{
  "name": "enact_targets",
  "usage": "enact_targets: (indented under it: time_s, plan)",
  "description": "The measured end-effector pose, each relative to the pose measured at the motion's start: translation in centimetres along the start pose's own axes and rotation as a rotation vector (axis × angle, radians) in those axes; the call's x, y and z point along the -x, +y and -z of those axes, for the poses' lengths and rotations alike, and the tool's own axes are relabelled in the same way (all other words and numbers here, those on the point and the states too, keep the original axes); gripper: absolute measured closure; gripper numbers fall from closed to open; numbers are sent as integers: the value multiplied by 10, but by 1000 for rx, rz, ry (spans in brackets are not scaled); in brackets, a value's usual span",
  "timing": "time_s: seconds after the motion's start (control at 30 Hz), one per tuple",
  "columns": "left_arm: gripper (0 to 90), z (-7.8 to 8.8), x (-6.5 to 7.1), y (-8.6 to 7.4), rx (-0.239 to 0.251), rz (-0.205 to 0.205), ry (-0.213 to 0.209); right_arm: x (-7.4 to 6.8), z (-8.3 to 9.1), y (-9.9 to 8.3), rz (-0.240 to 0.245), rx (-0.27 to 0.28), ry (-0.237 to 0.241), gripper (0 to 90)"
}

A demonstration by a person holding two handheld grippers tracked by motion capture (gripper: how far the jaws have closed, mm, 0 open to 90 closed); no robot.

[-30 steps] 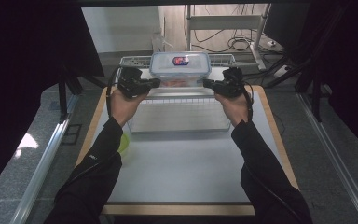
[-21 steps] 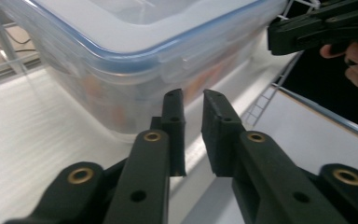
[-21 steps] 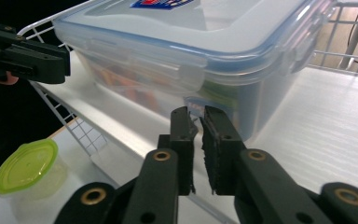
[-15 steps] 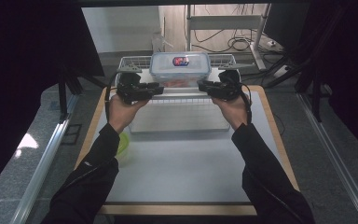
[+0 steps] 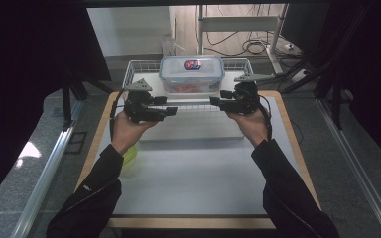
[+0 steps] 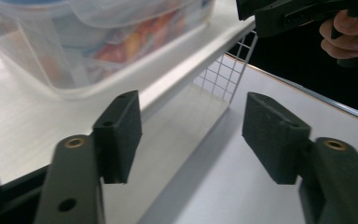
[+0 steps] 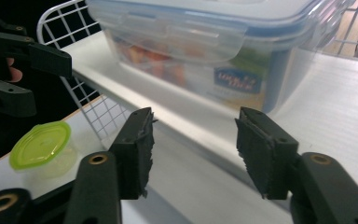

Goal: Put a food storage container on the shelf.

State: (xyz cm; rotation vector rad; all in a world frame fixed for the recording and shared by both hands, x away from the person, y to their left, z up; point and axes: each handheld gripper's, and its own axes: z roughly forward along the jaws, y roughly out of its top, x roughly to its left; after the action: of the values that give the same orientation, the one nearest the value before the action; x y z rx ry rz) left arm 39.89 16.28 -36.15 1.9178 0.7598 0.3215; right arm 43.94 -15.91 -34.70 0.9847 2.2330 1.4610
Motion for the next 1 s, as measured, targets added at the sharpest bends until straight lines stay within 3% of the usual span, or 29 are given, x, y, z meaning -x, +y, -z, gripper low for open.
enact_targets:
  time_s: [0.33,0.43,0.6,0.87,1.0]
  plan:
    - [241,4,16,-24,-16,-22,4,-13,12,-16,28,-9,11,333]
    - [211,5,22,-36,-14,-14,10,-20,15,-25,58,-16,15,289]
    - [167,6,30,-51,-18,-14,4,-28,16,-43,61,-33,33,234]
    - [80,4,47,-76,-45,-48,42,-36,15,-75,88,-65,35,135]
    - [49,2,55,-90,-54,-61,38,-38,18,-89,102,-87,35,89]
